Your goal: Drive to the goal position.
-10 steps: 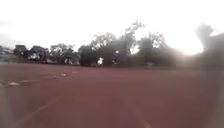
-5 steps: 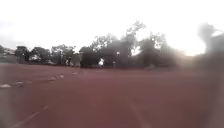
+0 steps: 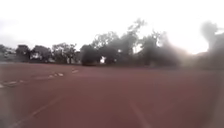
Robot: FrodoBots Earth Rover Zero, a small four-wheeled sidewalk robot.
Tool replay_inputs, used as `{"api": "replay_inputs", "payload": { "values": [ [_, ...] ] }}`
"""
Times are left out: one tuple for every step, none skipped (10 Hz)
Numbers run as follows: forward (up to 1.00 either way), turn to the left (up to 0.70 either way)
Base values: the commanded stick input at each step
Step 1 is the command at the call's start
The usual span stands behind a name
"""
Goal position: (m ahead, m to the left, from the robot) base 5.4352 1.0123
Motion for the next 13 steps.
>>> {"api": "replay_inputs", "payload": {
  "values": [
    [0.7,0.0],
    [0.7,0.0],
    [0.7,0.0],
    [0.7,0.0],
    [0.7,0.0],
    [0.7,0.0],
    [0.7,0.0],
    [0.7,0.0],
    [0.7,0.0],
    [0.7,0.0],
    [0.7,0.0],
    [0.7,0.0],
    [0.7,0.0]
  ]
}}
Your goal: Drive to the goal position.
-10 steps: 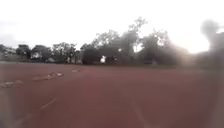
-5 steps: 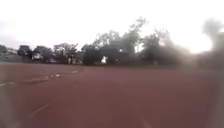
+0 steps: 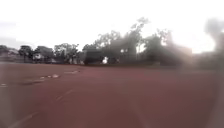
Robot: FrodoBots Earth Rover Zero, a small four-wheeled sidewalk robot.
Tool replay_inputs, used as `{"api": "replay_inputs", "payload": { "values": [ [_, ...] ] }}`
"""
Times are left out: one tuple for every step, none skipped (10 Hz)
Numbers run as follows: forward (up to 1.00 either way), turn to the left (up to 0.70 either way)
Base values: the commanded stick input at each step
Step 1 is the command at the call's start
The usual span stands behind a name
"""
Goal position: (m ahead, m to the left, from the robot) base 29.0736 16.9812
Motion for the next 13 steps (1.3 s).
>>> {"api": "replay_inputs", "payload": {
  "values": [
    [0.7,0.0],
    [0.7,0.0],
    [0.7,0.0],
    [0.7,0.0],
    [0.7,0.0],
    [0.7,0.0],
    [0.7,0.0],
    [0.7,0.0],
    [0.7,0.0],
    [0.7,0.0],
    [0.7,0.0],
    [0.7,0.0],
    [0.7,0.0]
  ]
}}
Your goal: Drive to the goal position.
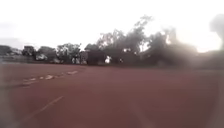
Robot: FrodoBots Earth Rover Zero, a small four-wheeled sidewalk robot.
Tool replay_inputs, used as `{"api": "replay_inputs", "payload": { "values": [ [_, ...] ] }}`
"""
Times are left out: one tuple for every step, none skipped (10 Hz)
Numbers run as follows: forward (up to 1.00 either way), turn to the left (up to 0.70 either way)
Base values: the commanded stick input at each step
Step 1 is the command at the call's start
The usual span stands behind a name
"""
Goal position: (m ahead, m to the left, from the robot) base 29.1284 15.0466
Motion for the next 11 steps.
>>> {"api": "replay_inputs", "payload": {
  "values": [
    [0.7,0.0],
    [0.7,0.0],
    [0.7,0.0],
    [0.7,0.0],
    [0.7,0.0],
    [0.7,0.0],
    [0.7,0.0],
    [0.7,0.0],
    [0.7,0.0],
    [0.7,0.0],
    [0.7,0.0]
  ]
}}
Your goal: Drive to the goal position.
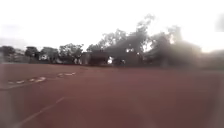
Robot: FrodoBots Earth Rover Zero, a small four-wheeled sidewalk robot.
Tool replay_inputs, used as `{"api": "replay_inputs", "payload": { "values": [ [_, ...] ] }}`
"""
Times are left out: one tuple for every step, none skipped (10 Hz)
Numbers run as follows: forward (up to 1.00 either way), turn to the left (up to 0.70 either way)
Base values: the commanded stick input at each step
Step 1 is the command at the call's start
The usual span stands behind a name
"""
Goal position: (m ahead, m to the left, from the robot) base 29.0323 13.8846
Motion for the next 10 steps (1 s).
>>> {"api": "replay_inputs", "payload": {
  "values": [
    [0.7,0.0],
    [0.7,0.0],
    [0.7,0.0],
    [0.7,0.0],
    [0.7,0.0],
    [0.7,0.0],
    [0.7,0.0],
    [0.7,0.0],
    [0.7,0.0],
    [0.7,0.0]
  ]
}}
